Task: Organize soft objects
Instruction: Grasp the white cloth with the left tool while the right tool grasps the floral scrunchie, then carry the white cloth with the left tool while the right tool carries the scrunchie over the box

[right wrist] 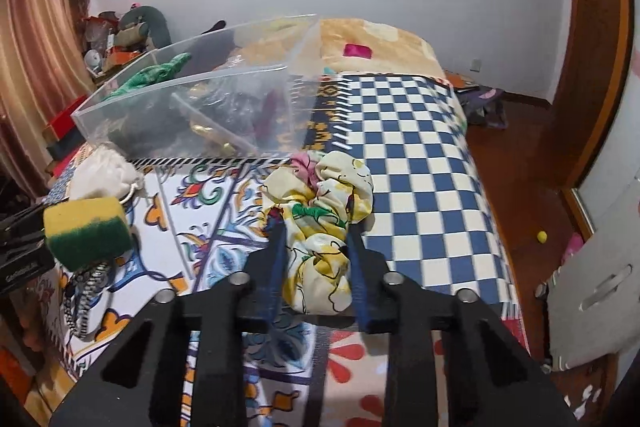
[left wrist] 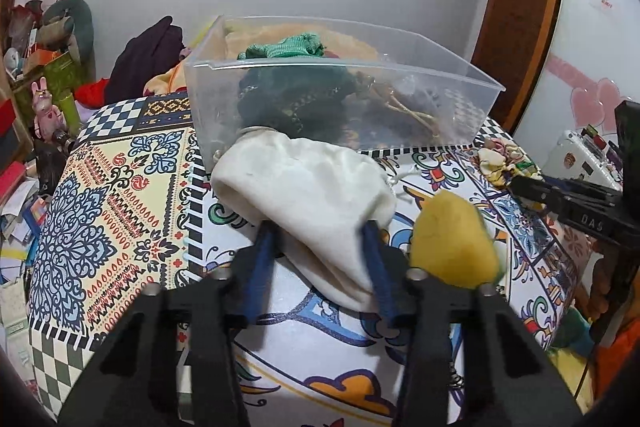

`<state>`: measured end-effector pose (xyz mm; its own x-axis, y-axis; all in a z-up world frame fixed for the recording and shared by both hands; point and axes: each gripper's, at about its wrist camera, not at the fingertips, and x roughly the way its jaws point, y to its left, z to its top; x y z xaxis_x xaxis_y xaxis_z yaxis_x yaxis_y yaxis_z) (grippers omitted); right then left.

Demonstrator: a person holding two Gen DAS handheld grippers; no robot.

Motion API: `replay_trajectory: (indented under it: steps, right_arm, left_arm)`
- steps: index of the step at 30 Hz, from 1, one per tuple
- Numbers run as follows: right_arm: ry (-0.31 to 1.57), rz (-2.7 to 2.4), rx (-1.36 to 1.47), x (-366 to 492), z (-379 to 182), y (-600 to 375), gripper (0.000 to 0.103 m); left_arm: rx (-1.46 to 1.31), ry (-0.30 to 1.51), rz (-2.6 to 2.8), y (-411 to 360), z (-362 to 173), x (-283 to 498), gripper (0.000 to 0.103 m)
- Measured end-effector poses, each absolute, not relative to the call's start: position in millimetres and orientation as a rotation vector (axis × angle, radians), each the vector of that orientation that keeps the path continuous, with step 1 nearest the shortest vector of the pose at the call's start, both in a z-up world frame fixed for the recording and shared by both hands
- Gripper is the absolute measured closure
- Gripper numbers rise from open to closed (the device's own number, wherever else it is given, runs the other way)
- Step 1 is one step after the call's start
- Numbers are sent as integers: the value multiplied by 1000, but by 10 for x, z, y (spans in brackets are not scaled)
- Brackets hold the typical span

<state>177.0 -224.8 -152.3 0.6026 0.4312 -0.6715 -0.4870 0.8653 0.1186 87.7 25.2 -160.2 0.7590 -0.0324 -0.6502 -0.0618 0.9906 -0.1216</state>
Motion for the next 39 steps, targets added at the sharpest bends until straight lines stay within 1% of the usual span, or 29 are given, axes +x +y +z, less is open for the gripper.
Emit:
replay_trajectory:
  steps: [1,3,7,13,22,30,39]
  right_arm:
    - [754,542,-82,1759,-1522,-2222,83]
    - [746,563,-88,1715,-1511,-2167,84]
    - [726,601,-91,1644,-1455,-2084,85]
    - [674,642,-84,1545,-1272,-2034,85]
    - [573,677,-77,1608,-914,-1895,85]
    - [510,663,-65,1745,-729,-1818,85]
    - [503,656,-49,2017,-679,-1672,85]
  left_arm:
    - [-139,708,13,249,-1591,883,73]
    - [-135,699,13,246,-1566,845,81]
    - [-120,667,12,233,-1420,736,88]
    - [-144,604,-3,298,-1215,608,88]
    - [-130,525,-10,297,-811,611,88]
    - [-68,454,5,253,-515,831,88]
    - [-70,479,31,270,-410,1333,88]
